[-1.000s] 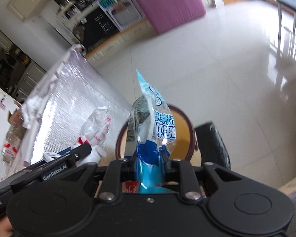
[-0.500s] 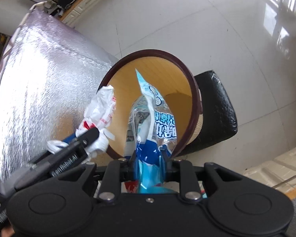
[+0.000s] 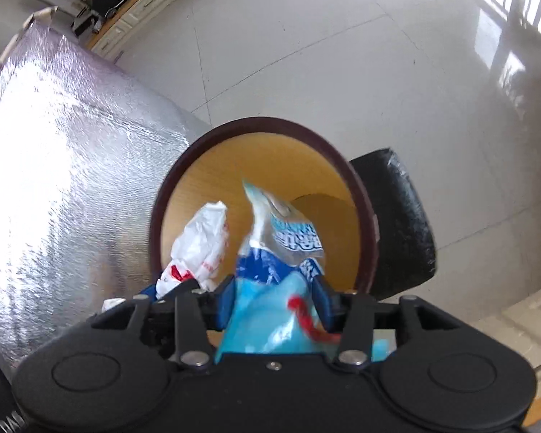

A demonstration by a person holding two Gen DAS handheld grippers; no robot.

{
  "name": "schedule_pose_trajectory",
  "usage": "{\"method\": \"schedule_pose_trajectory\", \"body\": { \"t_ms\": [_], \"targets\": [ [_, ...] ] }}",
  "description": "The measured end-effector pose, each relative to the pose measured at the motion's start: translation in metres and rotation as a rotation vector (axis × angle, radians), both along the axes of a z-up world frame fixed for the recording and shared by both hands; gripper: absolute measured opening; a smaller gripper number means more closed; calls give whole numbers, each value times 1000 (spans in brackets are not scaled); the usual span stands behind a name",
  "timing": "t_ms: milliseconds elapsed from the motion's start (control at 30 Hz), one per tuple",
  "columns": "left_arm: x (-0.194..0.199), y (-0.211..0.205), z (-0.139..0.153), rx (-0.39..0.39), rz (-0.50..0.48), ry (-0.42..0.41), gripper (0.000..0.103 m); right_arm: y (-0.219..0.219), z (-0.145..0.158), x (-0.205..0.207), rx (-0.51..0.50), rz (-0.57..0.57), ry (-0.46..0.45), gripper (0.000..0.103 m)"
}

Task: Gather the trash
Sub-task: 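Open both grippers to drop the bags into the wastebasket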

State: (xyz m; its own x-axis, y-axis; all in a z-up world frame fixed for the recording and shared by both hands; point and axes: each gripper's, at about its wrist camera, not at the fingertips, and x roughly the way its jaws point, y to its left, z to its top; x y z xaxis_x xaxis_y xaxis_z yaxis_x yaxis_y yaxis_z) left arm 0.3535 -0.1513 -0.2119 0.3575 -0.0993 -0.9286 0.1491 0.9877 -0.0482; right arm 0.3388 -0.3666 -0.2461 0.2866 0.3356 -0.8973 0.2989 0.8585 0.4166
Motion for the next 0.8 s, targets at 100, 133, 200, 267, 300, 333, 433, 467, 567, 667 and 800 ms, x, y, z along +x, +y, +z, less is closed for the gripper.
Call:
{"method": "schedule_pose_trajectory", "body": {
  "t_ms": [100, 133, 200, 267, 300, 333, 433, 467, 567, 667, 800],
  "targets": [
    [-4, 2, 0, 0, -3, 5, 58, -6, -2, -3, 4, 9, -4, 48],
    [-5, 2, 0, 0, -8, 7, 58, -7, -2, -4, 7, 10, -4, 48],
    [-4, -2, -2, 4, -15, 12, 58, -10, -3, -5, 5, 14, -6, 48],
    [-5, -4, -8, 9, -20, 17, 58, -11, -2, -7, 1, 17, -7, 48],
    [-6, -4, -8, 11, -21, 20, 58, -12, -2, -9, 0, 19, -8, 48],
    [-7, -3, -8, 13, -22, 23, 58, -12, -1, -10, -1, 21, -10, 48],
    [-8, -1, -7, 18, -21, 29, 58, -12, 2, -13, -5, 30, -20, 48],
    [-9, 0, -6, 18, -19, 30, 58, -12, 3, -13, -8, 37, -26, 49],
    [-12, 5, 0, 19, -13, 33, 63, -9, 9, -15, -17, 56, -47, 50],
    [-14, 10, 5, 19, -12, 34, 66, -7, 14, -18, -17, 74, -71, 53],
    [-16, 10, 11, 21, -8, 34, 74, -6, 22, -20, -26, 93, -99, 58]
  ]
}}
